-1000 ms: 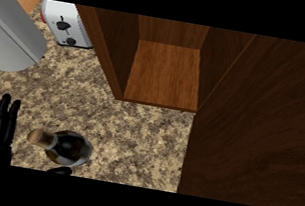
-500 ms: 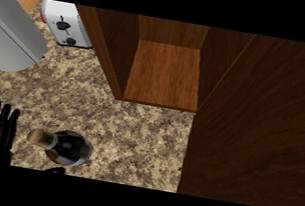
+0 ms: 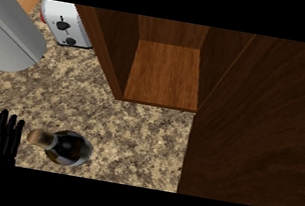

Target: Pick up the wine, place it into the cabinet and close the cabinet

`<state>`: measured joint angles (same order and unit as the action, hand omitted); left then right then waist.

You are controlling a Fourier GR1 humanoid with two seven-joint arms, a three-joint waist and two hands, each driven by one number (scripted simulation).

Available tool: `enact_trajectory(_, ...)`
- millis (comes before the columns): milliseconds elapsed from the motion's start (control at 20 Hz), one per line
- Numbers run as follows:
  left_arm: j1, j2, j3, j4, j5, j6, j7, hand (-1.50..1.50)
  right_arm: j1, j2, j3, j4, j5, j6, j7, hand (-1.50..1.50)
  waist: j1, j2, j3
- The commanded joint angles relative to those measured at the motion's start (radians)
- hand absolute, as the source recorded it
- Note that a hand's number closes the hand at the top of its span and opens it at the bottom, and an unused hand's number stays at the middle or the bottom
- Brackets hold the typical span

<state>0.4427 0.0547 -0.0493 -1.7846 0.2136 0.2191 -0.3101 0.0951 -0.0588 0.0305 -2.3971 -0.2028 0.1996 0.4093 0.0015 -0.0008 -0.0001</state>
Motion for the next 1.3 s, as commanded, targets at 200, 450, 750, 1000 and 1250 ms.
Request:
enact_trajectory(200,-0.057,-0.044,0.019,0.230,-0.006,-0.049,-0.147,-1.50,-0.050,0.020,0.040,-0.047,0.029,-0.047,0.077,-1.50,0.000,0.001,-0.001)
enact_trajectory(450,-0.146,-0.024,0.071,0.316,0.026,-0.075,-0.116,-1.50,-0.022,-0.006,-0.005,-0.053,-0.017,-0.018,0.068,-1.50,-0.002,0.001,0.000)
enact_trajectory(750,-0.158,-0.031,0.087,0.411,0.037,-0.126,-0.179,-1.50,0.070,0.004,-0.012,-0.081,-0.019,0.028,-0.002,-1.50,-0.004,0.000,0.000)
enact_trajectory(1000,-0.206,-0.020,0.139,0.586,0.057,-0.197,-0.306,-1.50,-0.022,0.039,0.044,0.029,0.082,-0.008,-0.039,-1.50,-0.001,0.001,0.000)
enact_trajectory(1250,-0.236,-0.053,0.112,0.718,0.027,-0.177,-0.411,-1.50,0.030,0.052,0.080,-0.024,0.129,-0.007,-0.040,-1.50,-0.003,0.000,0.000)
